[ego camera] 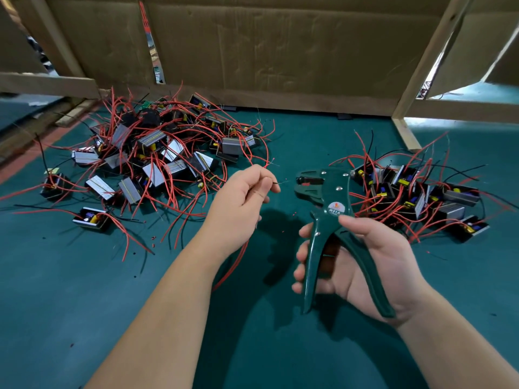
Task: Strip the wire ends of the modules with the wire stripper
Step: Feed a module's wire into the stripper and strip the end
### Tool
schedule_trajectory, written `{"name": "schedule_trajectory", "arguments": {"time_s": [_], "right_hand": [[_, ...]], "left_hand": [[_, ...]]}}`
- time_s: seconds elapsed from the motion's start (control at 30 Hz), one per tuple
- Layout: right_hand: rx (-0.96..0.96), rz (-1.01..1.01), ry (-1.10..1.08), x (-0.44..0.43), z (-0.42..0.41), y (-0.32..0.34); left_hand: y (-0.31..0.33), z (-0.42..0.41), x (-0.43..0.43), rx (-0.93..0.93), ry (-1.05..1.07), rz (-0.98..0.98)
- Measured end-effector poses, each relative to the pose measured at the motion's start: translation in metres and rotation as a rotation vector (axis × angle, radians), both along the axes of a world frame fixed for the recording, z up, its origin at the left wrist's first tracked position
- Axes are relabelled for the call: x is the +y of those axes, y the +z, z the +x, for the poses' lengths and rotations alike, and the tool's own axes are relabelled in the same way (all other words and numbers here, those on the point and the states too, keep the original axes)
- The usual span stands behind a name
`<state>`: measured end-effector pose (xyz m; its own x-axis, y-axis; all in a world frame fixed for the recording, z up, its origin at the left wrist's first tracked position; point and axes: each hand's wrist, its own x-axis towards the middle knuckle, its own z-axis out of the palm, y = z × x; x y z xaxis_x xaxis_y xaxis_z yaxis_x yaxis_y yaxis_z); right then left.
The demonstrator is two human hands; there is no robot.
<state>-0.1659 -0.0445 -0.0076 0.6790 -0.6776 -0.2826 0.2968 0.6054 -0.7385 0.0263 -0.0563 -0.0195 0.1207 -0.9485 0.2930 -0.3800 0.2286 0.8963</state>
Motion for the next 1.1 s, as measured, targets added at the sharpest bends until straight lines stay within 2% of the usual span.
{"name": "schedule_trajectory", "arguments": {"time_s": [0.17,0.4,0.67,0.97,1.1], "right_hand": [[-0.039,-0.018,0.104,0.006,0.005,-0.003],[-0.071,-0.032,0.072,0.006,0.006,-0.002],[-0.057,-0.057,0.132,0.008,0.003,0.000],[0.038,-0.034,0.071,0.010,0.004,0.000],[0.168,-0.052,-0.049,0.012,0.009,0.001]], "left_hand": [[-0.003,-0.001,-0.001,-0.059,0.047,0.005],[0.004,-0.006,0.008,-0.020,-0.029,-0.001],[0.005,-0.006,0.005,-0.159,-0.014,-0.052],[0.002,-0.005,0.003,-0.228,-0.028,-0.102],[0.001,-0.005,0.002,-0.210,-0.046,-0.102]]}}
